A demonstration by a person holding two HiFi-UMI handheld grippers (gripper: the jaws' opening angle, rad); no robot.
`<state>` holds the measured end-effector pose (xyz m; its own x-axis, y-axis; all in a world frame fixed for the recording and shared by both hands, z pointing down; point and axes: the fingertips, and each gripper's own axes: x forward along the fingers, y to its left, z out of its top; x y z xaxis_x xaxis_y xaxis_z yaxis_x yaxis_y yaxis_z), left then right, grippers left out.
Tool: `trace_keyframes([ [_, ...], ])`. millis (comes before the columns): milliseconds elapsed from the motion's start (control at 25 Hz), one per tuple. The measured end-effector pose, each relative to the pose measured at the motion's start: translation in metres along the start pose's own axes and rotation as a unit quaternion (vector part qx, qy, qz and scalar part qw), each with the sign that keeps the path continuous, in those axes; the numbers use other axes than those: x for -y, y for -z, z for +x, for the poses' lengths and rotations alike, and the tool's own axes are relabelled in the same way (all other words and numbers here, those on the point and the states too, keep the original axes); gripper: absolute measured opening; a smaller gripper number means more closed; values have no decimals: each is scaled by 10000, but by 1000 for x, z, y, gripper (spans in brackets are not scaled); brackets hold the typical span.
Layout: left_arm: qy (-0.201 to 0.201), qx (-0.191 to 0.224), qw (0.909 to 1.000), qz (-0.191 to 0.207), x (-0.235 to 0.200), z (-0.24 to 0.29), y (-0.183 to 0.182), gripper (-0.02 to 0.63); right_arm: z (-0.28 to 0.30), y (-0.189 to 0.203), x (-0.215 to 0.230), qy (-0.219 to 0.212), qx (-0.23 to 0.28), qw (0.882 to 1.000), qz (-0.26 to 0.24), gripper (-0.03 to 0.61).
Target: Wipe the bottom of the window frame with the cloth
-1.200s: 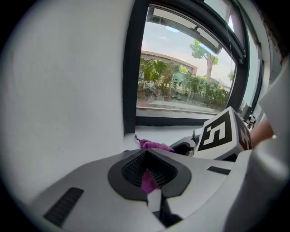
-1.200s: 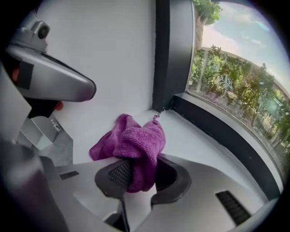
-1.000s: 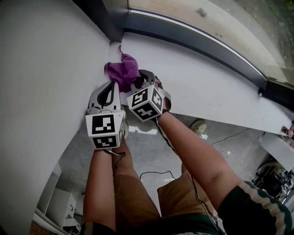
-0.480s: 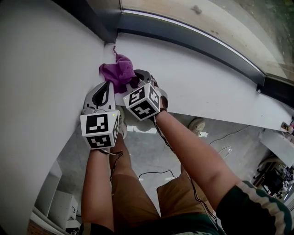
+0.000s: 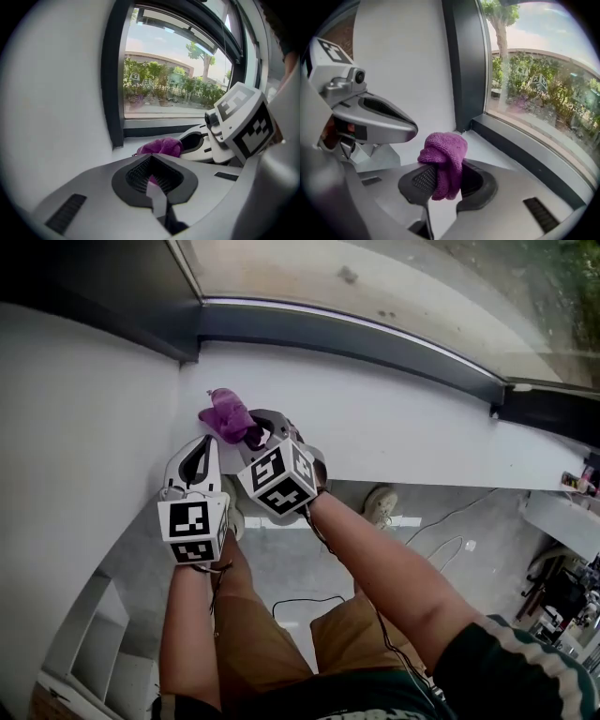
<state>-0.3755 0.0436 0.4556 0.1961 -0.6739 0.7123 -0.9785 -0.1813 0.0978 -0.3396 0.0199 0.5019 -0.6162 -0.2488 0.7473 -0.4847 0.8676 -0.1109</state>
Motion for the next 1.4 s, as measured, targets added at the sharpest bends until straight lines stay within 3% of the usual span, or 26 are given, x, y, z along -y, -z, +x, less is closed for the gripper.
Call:
trace_keyframes([
  [440, 437, 334, 9980, 316, 84, -74, -85, 9, -149, -57, 10, 79, 680, 9974, 208, 103],
  [680, 622, 521, 9923, 940, 133, -137, -182, 9, -267, -114, 25, 236, 1102, 9930, 351, 104],
  [880, 891, 704, 9845, 1338, 184, -169, -228, 9, -348, -117, 41, 497, 1345, 9887, 435, 104],
  [1120, 1393, 947, 9686, 1828, 255, -197, -274, 9, -447, -112, 56, 864, 1725, 9784, 749, 104],
  [1400, 1771, 1240, 9577, 1900, 318, -244, -308, 9, -537, -110, 55, 1178, 2210, 9652, 760, 104],
])
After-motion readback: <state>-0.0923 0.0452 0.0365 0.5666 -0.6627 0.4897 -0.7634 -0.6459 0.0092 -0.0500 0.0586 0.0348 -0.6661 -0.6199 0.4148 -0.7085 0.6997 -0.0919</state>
